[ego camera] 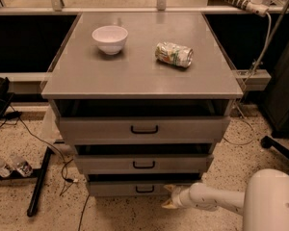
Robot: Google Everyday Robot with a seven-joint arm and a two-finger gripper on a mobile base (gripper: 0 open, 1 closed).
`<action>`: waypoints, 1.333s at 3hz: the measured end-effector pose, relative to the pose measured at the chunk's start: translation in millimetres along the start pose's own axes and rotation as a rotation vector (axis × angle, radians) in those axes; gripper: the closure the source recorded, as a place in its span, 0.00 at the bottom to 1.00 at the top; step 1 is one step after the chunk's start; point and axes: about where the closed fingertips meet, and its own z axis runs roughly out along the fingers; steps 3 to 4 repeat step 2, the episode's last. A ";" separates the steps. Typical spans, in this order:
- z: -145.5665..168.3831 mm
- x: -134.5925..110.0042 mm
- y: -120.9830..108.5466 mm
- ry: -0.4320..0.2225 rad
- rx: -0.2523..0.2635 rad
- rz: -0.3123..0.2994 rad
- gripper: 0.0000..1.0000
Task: Close bottom drawer
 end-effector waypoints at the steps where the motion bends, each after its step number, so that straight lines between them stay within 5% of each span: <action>1: 0.0 0.0 0.0 0.000 0.000 0.000 0.00; 4: 0.0 0.0 0.0 0.000 0.000 0.000 0.00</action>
Offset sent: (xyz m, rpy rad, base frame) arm 0.0000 0.0000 0.0000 0.0000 0.0000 0.0000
